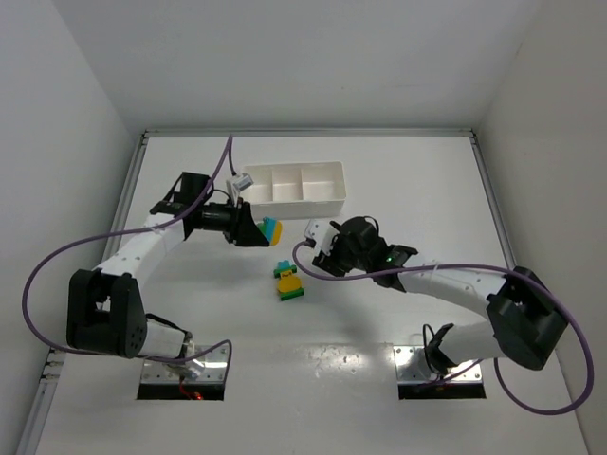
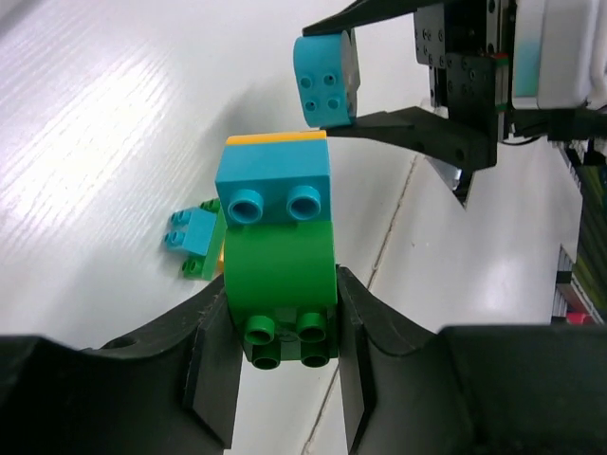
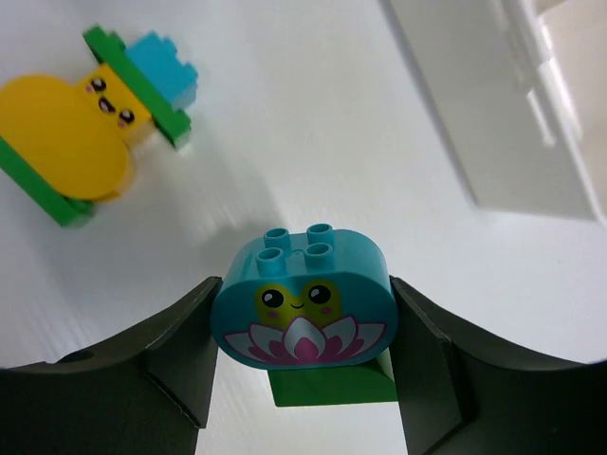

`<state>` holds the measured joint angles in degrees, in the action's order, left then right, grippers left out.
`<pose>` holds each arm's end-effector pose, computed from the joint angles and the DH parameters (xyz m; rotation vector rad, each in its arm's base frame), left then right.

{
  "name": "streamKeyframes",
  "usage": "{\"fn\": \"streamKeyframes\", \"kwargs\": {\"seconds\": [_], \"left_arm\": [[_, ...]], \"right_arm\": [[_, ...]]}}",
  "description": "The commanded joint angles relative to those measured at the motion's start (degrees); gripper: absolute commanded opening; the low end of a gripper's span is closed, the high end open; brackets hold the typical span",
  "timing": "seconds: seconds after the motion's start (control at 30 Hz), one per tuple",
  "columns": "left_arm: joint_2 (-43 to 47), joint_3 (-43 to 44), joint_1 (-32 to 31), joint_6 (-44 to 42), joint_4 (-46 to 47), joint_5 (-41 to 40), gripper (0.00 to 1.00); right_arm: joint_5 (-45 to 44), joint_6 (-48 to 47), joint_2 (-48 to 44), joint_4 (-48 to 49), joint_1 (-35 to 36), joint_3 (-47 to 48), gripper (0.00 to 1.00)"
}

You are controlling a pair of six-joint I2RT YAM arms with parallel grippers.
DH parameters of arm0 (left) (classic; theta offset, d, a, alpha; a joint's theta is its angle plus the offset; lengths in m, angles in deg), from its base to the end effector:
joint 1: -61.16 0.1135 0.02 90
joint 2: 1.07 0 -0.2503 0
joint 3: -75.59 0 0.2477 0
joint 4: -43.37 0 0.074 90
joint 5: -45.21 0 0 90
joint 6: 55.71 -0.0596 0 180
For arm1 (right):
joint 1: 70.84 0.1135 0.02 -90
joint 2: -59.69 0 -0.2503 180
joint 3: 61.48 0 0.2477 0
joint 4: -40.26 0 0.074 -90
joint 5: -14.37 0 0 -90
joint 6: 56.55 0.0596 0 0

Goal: Sort the legos into containers by color

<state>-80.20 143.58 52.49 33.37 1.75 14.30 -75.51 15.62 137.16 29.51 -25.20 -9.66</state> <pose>0.2682 -0.0926 0.2282 0.6162 2.2061 -1.3235 0.2072 0.2121 0.1713 -1.1685 1.8871 0.2717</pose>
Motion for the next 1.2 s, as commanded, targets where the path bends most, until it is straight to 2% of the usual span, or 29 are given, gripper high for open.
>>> {"fn": "streamKeyframes", "kwargs": {"seconds": [0.0, 0.07, 0.2, 0.23, 0.33, 0.4, 0.5, 0.57, 0.67, 0.83, 1.17], "left_arm": [[1.61, -1.42, 0.75, -4.08, -1.32, 0.15, 0.0], [1.61, -1.42, 0.76, -4.61, -1.32, -0.64, 0.0], [0.91, -1.42, 0.76, -5.66, -1.32, -1.26, 0.0], [0.91, -1.42, 0.76, -6.27, -1.32, -1.26, 0.0], [0.91, -1.42, 0.76, -7.59, -1.32, 0.23, 0.0], [0.39, -2.03, 0.76, -8.65, -1.32, 3.47, 0.0], [-0.14, -2.65, 0.76, -10.58, -1.32, 6.39, 0.0], [-0.76, -2.13, 0.23, -11.89, -1.85, 7.61, 0.0], [-3.13, 0.77, -0.29, -15.14, -5.27, 8.76, 0.0], [-5.41, 3.33, -1.7, -17.96, -8.44, 11.04, 0.0], [-8.49, 7.45, -5.65, -19.11, -8.97, 13.33, 0.0]], "right_arm": [[1.61, 1.65, -2.06, -1.06, -0.56, -0.27, 0.0], [4.96, 3.67, -0.14, -3.08, -1.79, 1.3, 0.0], [17.94, 9.29, 5.66, -13.26, -3.98, 9.1, 0.35], [21.2, 11.74, 7.5, -15.29, -5.12, 10.44, 0.48], [25.53, 15.7, 8.74, -15.31, -6.97, 14.31, 0.65], [29.31, 17.03, 9.27, -14.79, -8.37, 16.94, 0.71], [36.42, 17.65, 10.85, -14.78, -10.04, 20.8, 0.75], [43.61, 18.87, 13.22, -15.48, -11.89, 23.62, 0.75], [49.95, 21.93, 14.73, -15.41, -13.3, 25.3, 0.75], [58.57, 35.12, 16.22, -2.34, -14.97, 26.44, 0.75], [66.23, 41.91, 23.77, 3.15, -14.97, 32.15, 0.76]]}}
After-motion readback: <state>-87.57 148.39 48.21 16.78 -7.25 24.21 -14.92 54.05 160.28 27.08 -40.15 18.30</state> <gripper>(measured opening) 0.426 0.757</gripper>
